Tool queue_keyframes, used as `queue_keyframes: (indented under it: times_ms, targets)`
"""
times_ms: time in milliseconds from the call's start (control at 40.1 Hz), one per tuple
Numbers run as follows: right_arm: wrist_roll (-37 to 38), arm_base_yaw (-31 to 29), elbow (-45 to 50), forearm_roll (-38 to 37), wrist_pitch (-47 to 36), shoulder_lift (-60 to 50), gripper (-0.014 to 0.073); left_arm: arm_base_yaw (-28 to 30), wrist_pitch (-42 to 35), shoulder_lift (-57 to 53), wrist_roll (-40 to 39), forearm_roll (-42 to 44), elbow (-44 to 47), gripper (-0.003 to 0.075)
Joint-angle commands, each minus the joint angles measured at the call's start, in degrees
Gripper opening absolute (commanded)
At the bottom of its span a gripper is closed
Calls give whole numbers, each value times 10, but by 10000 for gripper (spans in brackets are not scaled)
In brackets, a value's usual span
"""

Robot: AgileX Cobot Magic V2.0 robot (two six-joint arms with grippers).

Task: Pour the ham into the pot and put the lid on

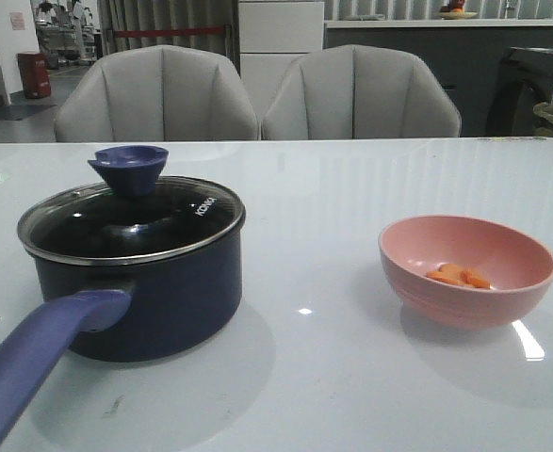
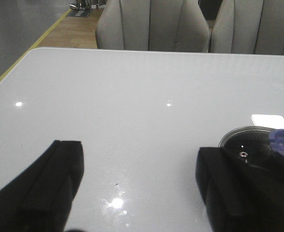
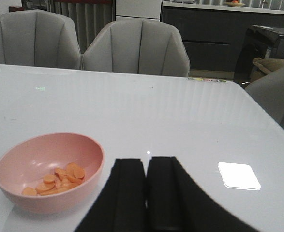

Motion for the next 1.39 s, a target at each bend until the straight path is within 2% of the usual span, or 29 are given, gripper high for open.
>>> queue_keyframes:
  times_ms: [0,149,299,548,772,922,1071,1196,1370]
  targets:
    - [-2,-4,6,-7,-44,-11,141,0,-56,9,0,-12,-7,571]
    - [-2,-4,6,-7,-44,-11,141,0,-62,10,0,-21,-14,566]
    - [-2,-4,6,-7,-44,-11,141,-5,14,49,0,-14,-70,567]
    - [-2,-4,6,-7,-44,-11,141,-59,151,196,0,-10,-196,567]
    - [-2,-4,6,-7,-44,-11,141,-92,206,334,0,-22,-316,566]
    - [-2,-4,6,-7,-44,-11,141,-140,243,416,-16,-33,-384,566]
    - [-2,-4,6,-7,-44,-11,141,-199,250,491,-63,-13,-433,566]
    - [-2,-4,6,-7,-44,-11,141,-246,273,551,-133,58,-473,565]
    - [-2,-4,6,-7,-44,-11,141,-283,316,629,-194,98,-536,565]
